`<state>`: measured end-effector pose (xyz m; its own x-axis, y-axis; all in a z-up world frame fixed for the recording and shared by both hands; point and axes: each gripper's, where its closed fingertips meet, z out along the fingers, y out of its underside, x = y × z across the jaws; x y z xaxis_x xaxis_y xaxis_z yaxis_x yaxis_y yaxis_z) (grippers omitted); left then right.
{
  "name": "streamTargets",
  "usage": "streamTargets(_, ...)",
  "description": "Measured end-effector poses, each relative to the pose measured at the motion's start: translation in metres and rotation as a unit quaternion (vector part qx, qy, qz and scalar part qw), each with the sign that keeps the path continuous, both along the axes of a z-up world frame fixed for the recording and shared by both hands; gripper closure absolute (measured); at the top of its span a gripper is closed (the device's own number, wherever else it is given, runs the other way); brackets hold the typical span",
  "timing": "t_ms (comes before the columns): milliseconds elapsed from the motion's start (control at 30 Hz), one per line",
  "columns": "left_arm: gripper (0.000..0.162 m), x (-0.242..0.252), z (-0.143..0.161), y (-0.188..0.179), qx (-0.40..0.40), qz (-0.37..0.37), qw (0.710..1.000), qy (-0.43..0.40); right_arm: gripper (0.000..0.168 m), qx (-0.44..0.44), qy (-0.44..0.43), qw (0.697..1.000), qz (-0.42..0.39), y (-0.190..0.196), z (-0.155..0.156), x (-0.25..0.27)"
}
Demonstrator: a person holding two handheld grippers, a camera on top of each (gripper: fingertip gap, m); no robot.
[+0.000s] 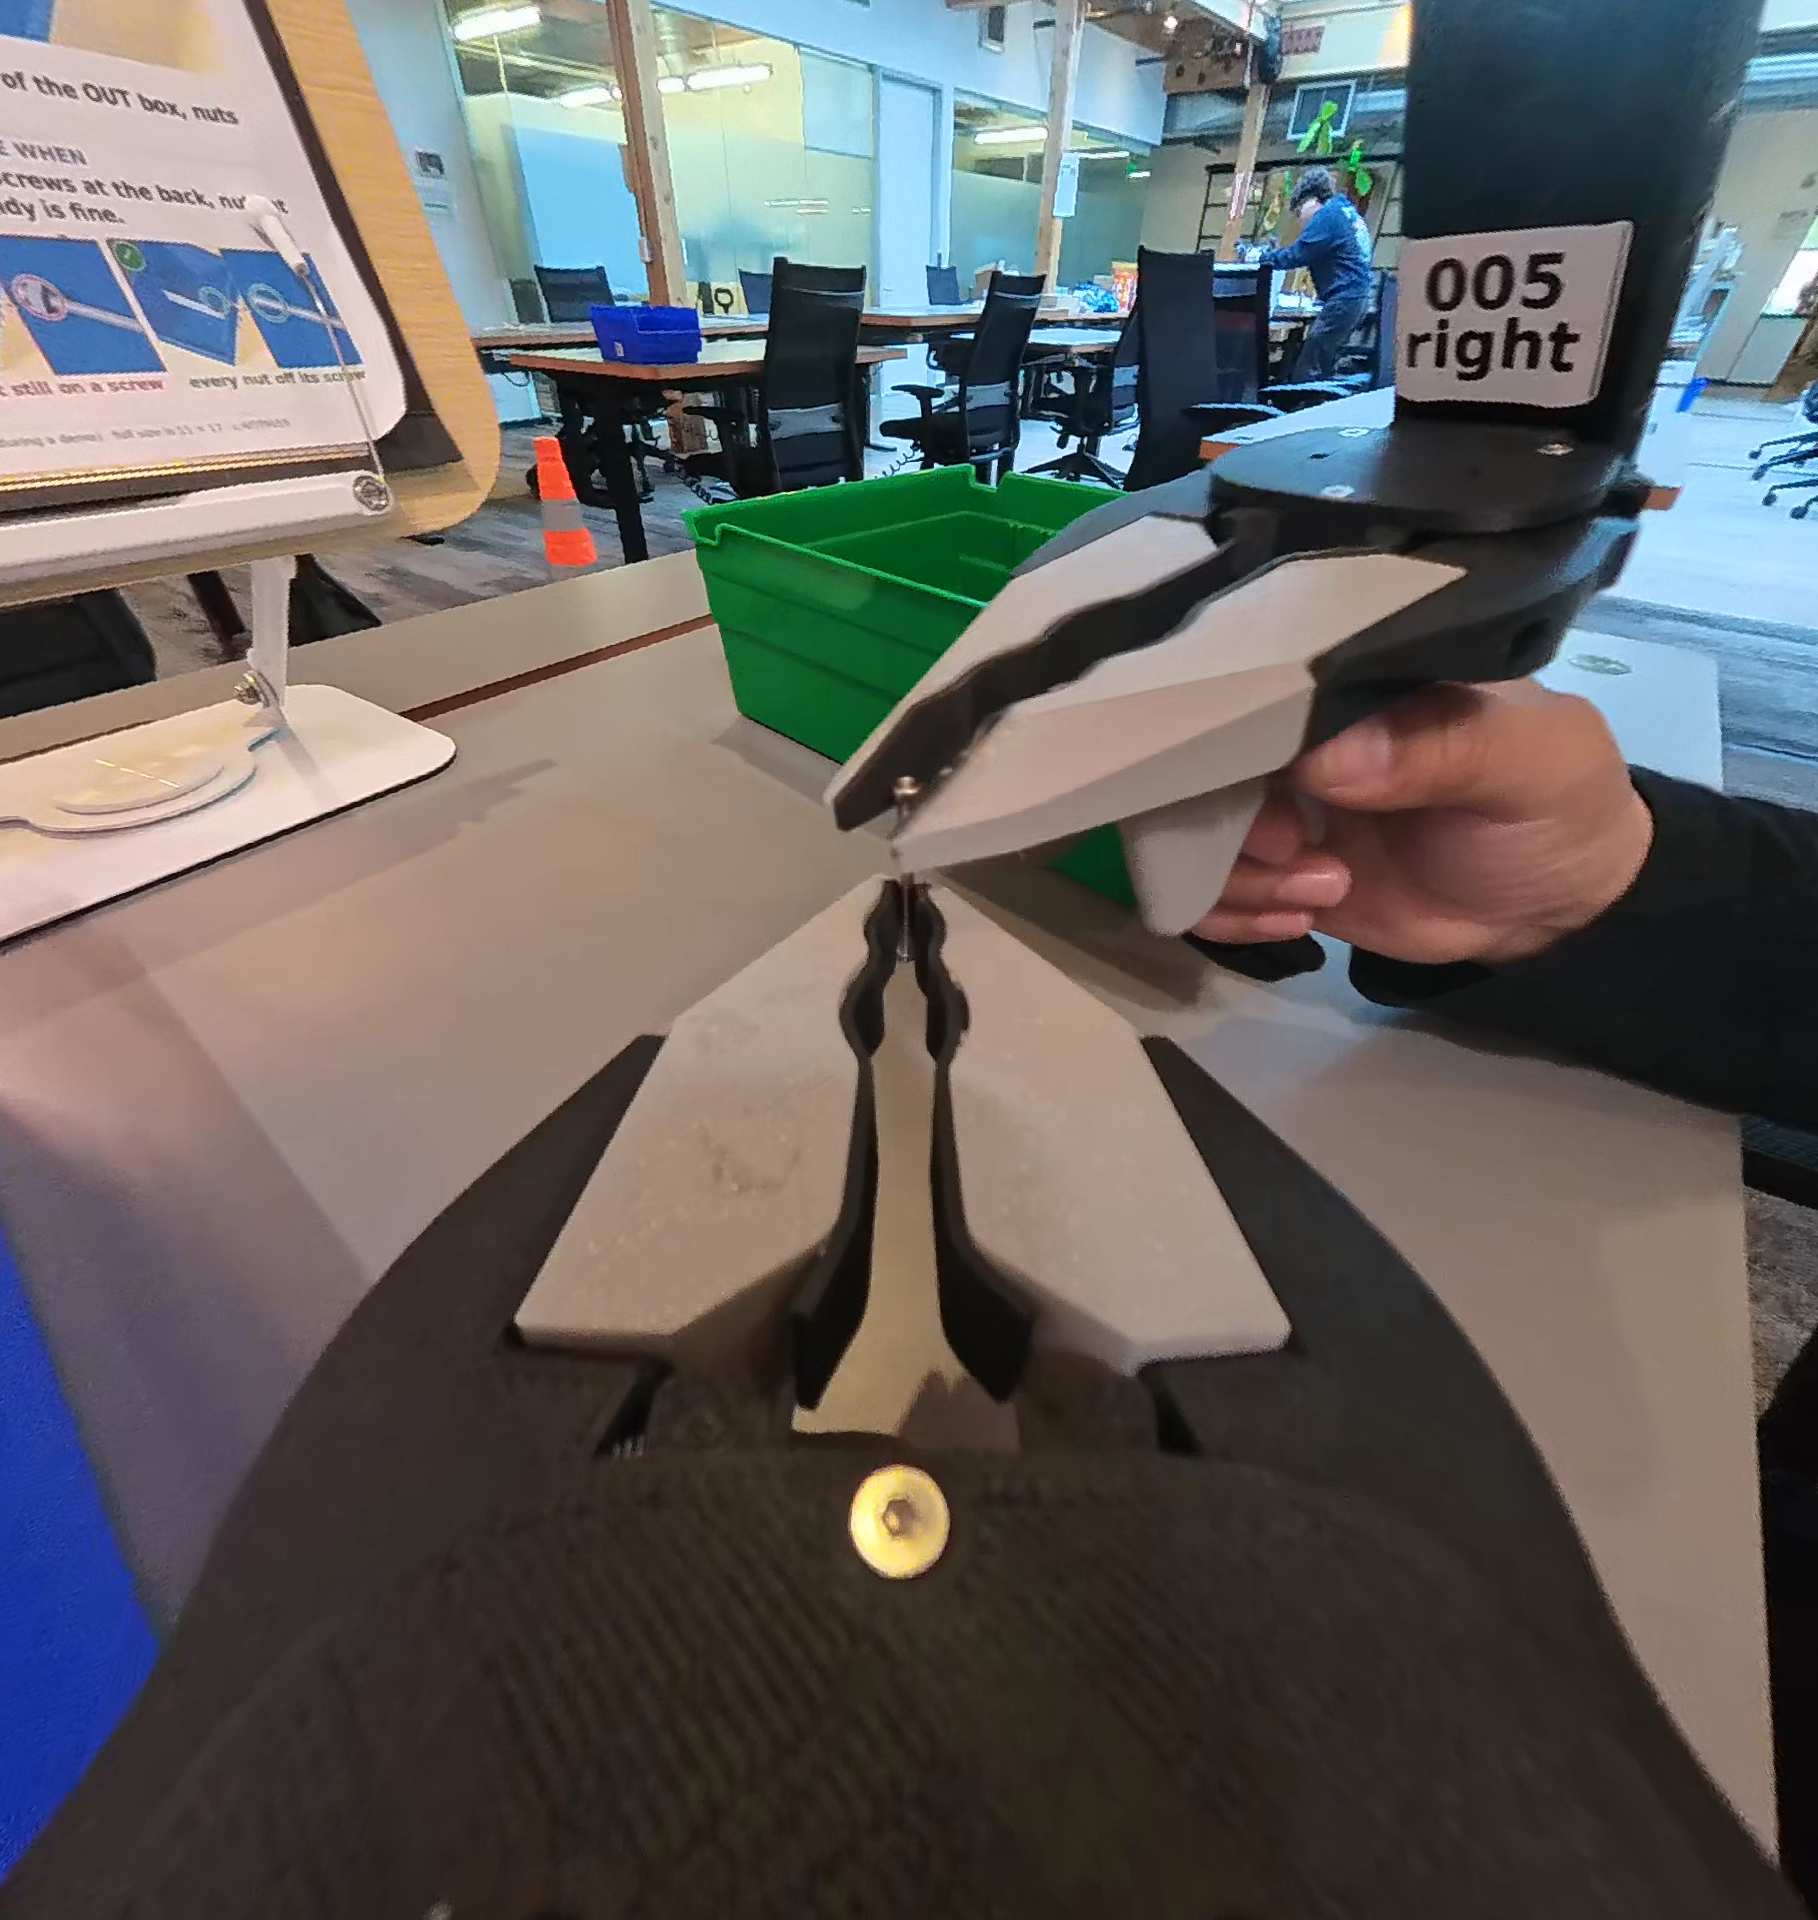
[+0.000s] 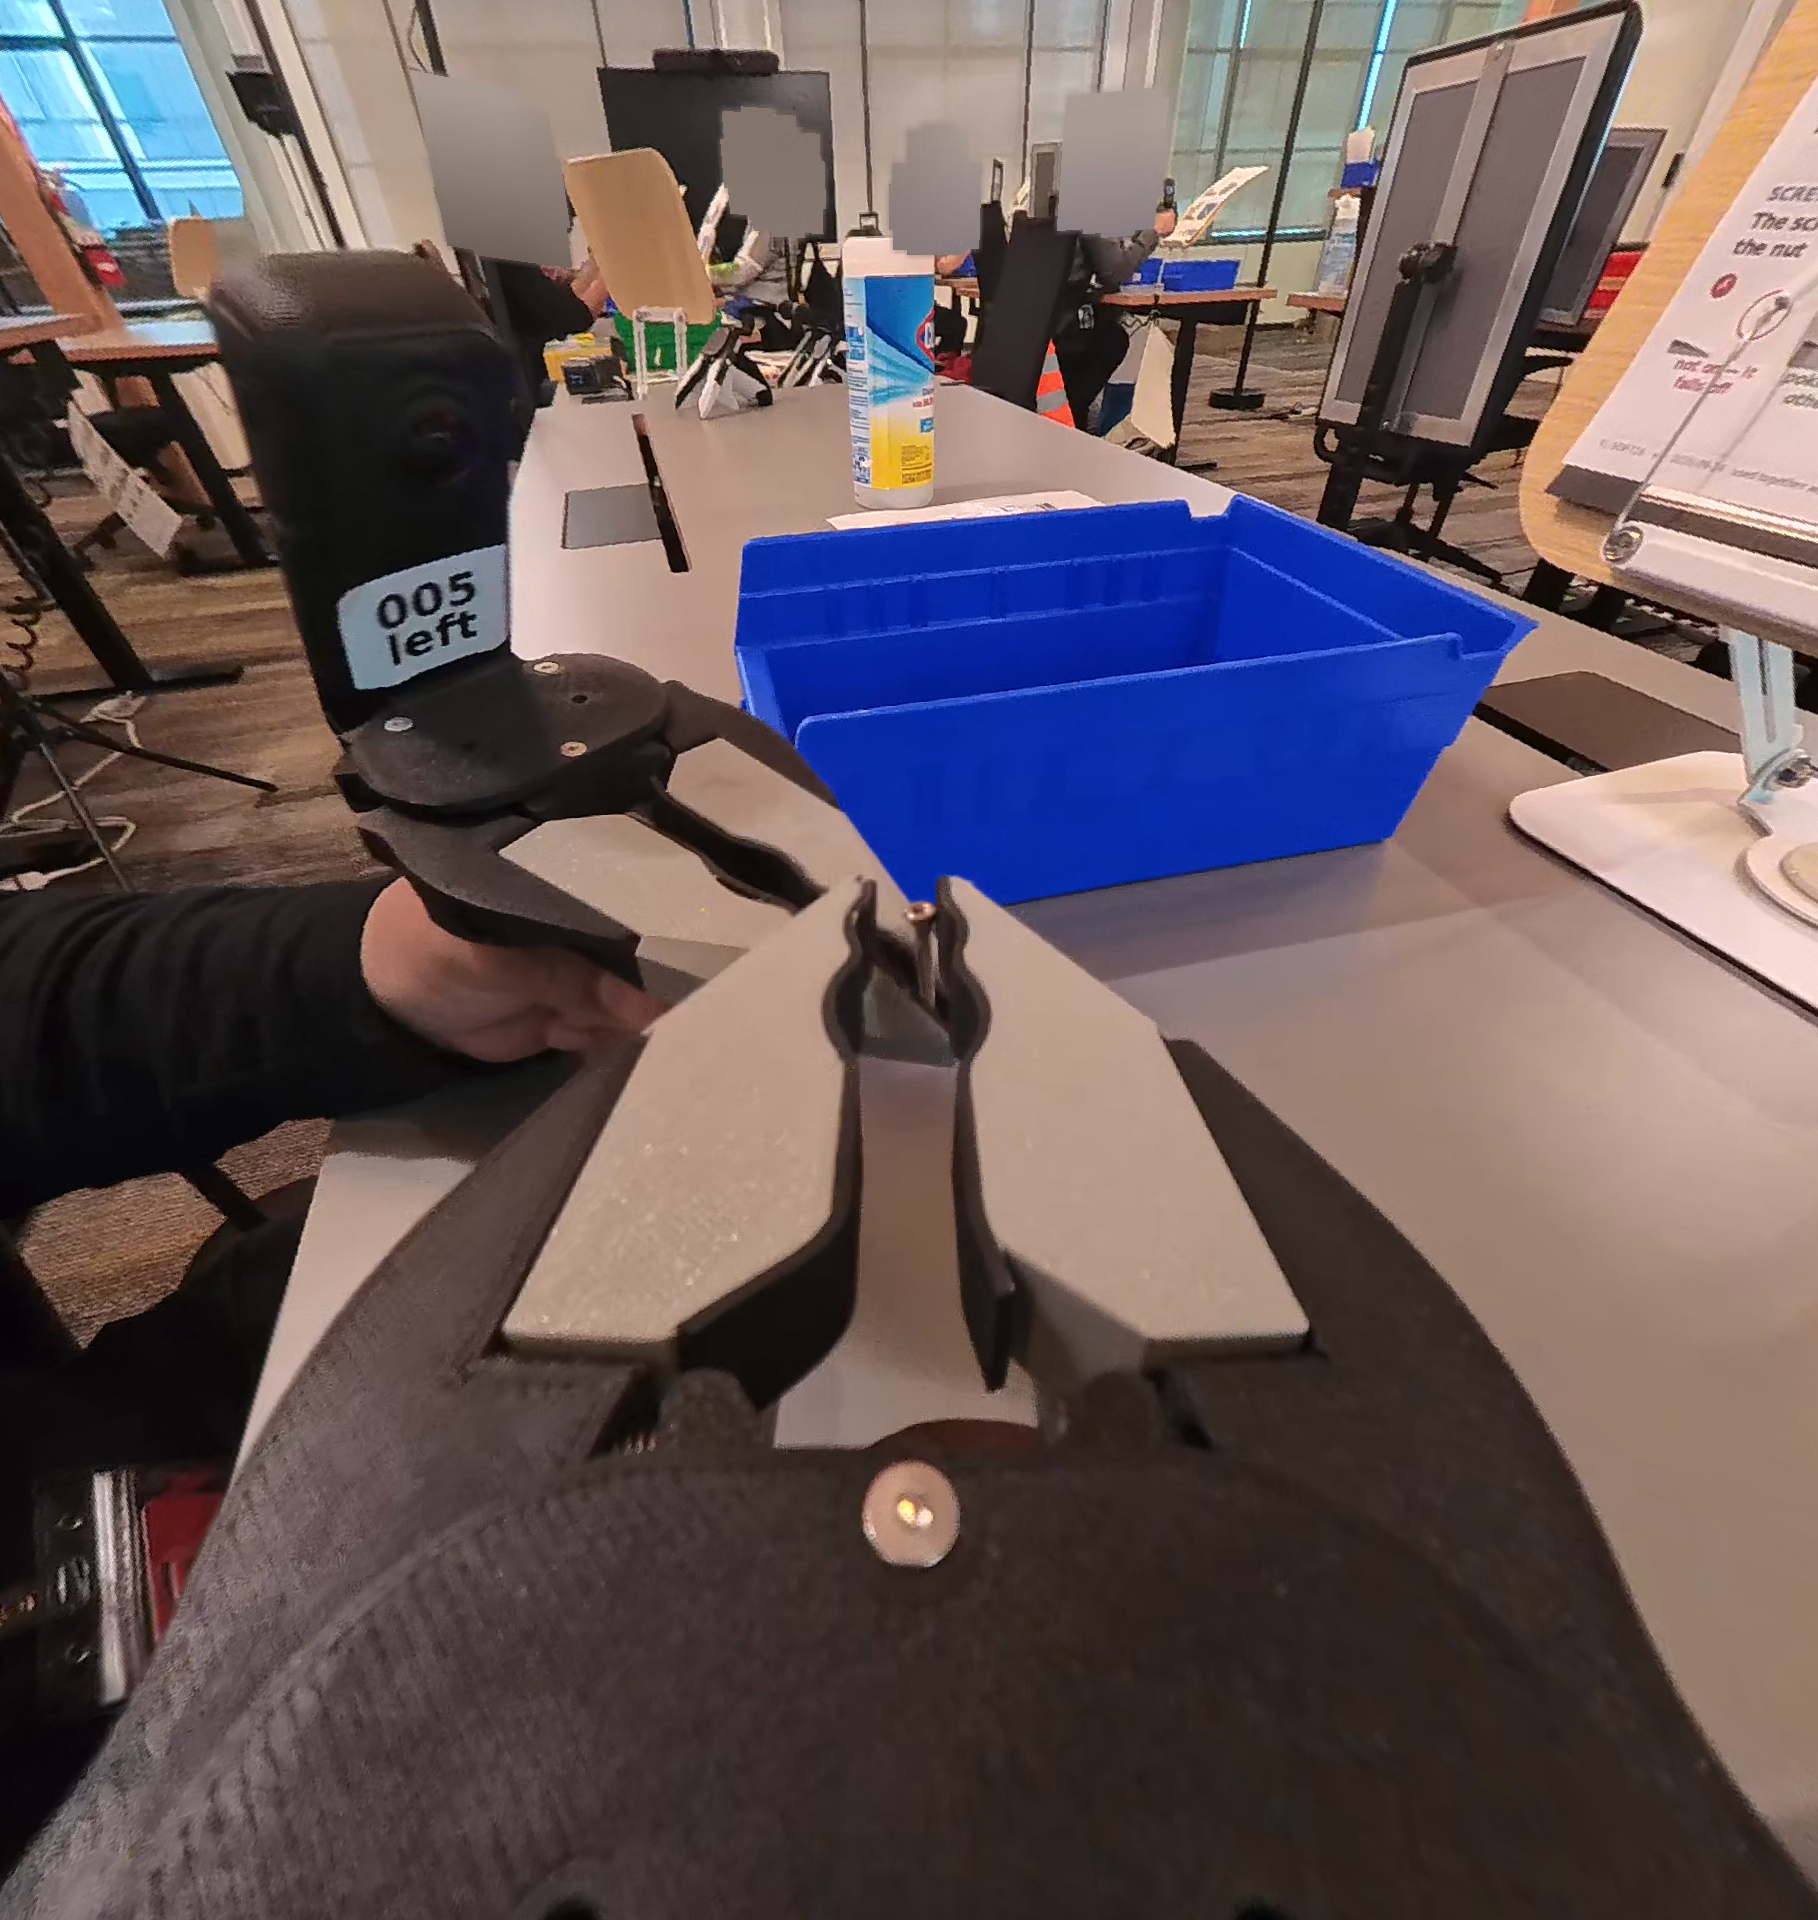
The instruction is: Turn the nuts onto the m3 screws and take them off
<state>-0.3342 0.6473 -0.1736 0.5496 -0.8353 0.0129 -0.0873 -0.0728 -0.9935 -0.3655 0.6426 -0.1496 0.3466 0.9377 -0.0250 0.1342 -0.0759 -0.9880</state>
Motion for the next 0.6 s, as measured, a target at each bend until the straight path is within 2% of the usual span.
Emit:
streamTargets(67,0.162,0.002,0.0,-0.002,0.002,-0.003,1.0,0.003,0.167,0.003,-0.004,1.0,-0.005,0.001,-0.001,0.001)
streamTargets(300,0.161,0.005,-0.003,-0.003,-0.001,-0.008,1.0,0.009,0.167,-0.001,0.007,1.0,-0.004,0.002,0.003,0.002)
streamTargets(600,0.162,0.002,-0.004,0.0,-0.007,-0.004,1.0,0.006,0.166,0.023,0.051,0.998,-0.035,0.007,0.032,0.026)
